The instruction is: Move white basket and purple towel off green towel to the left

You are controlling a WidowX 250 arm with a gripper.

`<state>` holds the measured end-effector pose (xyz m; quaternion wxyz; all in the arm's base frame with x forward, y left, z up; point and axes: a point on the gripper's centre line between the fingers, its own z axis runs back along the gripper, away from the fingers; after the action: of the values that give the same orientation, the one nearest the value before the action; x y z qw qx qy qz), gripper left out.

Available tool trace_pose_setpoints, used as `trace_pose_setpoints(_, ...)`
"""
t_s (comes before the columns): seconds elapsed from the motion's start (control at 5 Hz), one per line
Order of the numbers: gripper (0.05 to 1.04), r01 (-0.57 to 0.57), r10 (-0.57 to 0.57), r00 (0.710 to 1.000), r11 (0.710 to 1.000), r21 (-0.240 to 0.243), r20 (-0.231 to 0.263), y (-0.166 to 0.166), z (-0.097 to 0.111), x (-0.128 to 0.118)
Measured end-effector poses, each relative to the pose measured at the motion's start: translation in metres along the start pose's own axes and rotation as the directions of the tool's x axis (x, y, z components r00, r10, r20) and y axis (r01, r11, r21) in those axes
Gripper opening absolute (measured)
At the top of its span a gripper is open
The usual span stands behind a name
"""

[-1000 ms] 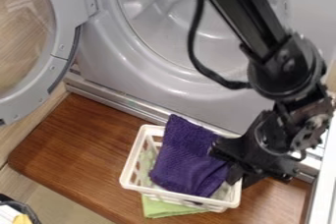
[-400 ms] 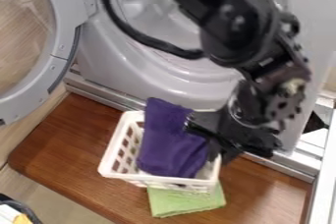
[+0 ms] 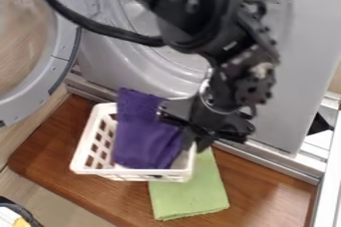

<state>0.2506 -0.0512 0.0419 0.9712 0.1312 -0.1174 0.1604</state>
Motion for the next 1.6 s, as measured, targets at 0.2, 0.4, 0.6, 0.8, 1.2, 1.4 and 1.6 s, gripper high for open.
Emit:
trace_pose_setpoints(0.2,0.091,-0.007,0.008,1.0,0.999,0.045,-0.014,0.019,-0.008,0.003)
trace_pose_setpoints(0.4,0.091,-0.062,0.064,0.997,0.997,0.05,-0.037,0.033,-0.017,0.009)
trace_pose_setpoints(0.6,0.091,-0.09,0.095,0.993,0.994,0.069,-0.076,0.04,-0.032,0.013)
trace_pose_setpoints(0.8,0.091,-0.118,0.126,0.987,0.989,0.084,-0.101,0.047,-0.045,0.017)
trace_pose_setpoints(1.2,0.091,-0.194,0.212,0.963,0.974,0.115,-0.169,0.048,-0.08,0.022)
trace_pose_setpoints(1.4,0.091,-0.212,0.237,0.951,0.967,0.14,-0.196,0.048,-0.091,0.024)
trace_pose_setpoints(1.6,0.115,-0.25,0.281,0.935,0.955,0.161,-0.214,0.055,-0.098,0.03)
